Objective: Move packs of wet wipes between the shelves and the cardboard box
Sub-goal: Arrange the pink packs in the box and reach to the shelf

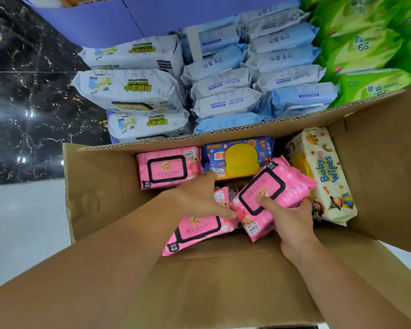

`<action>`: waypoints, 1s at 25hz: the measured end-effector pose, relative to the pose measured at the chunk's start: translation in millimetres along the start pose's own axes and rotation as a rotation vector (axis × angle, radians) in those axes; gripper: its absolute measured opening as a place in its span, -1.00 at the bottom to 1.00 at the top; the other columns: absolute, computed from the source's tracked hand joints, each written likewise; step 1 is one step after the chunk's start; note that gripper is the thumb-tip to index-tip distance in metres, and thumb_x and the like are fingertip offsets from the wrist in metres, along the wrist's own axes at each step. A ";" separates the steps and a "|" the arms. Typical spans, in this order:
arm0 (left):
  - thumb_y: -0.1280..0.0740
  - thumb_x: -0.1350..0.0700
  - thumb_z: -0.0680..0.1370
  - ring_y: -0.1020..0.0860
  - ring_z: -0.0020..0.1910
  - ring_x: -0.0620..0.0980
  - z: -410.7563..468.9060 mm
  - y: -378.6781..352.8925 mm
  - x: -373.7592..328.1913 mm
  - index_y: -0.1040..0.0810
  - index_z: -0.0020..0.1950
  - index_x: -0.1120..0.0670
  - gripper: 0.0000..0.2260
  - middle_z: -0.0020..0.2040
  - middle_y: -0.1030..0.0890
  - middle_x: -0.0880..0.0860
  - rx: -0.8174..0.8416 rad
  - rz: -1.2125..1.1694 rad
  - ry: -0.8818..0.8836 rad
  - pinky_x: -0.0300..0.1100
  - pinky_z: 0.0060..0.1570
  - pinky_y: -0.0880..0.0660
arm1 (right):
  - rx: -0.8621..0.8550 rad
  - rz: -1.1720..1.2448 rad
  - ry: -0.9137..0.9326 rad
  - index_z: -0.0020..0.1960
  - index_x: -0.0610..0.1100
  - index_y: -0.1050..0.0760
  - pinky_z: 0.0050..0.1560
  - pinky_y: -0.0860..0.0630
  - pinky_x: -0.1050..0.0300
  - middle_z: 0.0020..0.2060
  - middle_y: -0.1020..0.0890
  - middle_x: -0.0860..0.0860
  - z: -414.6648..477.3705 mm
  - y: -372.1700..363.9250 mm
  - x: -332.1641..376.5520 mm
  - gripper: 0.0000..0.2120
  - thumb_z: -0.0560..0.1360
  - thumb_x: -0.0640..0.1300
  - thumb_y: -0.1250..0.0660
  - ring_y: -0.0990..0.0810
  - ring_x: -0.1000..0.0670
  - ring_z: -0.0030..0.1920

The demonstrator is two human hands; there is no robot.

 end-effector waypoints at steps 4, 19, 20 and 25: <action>-0.53 -0.31 0.35 -0.44 0.36 0.12 17.9 -5.7 -7.9 0.11 0.63 0.06 0.13 0.52 -0.34 0.12 0.117 0.141 0.055 -0.08 0.20 -0.46 | 0.071 -0.086 0.093 0.29 -0.05 -0.38 -0.14 -0.63 0.08 0.03 -0.69 0.03 -3.9 8.9 17.2 -0.33 0.30 -0.22 -0.64 -0.71 0.03 -0.01; -0.63 -0.17 0.23 -0.68 0.11 0.00 -73.9 -0.2 109.7 -0.58 0.19 0.03 -0.39 0.09 -0.73 0.03 -0.201 -0.936 0.203 -0.05 0.12 -0.59 | 0.509 -0.773 0.174 0.33 0.09 -0.41 0.02 -0.60 0.28 0.03 -0.68 0.19 2.7 -12.6 29.8 -0.29 0.28 -0.09 -0.66 -0.68 0.24 -0.03; -0.60 -0.10 0.32 -0.65 0.15 -0.03 -69.4 -1.8 108.2 -0.54 0.20 -0.03 -0.49 0.13 -0.70 -0.01 -0.167 -0.947 0.214 -0.01 0.17 -0.57 | 0.469 -0.767 0.148 0.25 0.03 -0.48 0.08 -0.63 0.15 0.00 -0.71 0.14 6.0 -9.5 23.9 -0.37 0.26 -0.07 -0.67 -0.70 0.16 -0.03; -0.60 -0.03 0.33 -0.65 0.19 -0.05 -53.4 -1.5 88.9 -0.64 0.25 -0.01 -0.50 0.11 -0.74 -0.06 -0.073 -0.942 0.199 0.03 0.30 -0.53 | 0.448 -0.605 0.122 0.15 -0.06 -0.58 0.05 -0.68 0.02 -0.06 -0.76 0.05 -4.5 -10.4 30.1 -0.50 0.28 -0.13 -0.67 -0.75 0.06 -0.05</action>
Point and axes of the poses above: each hand's wrist, its own z-axis towards the middle knuckle, its own y-axis out of the back of the hand, x = y × z, the point moved 6 cm from there along z, towards the middle knuckle
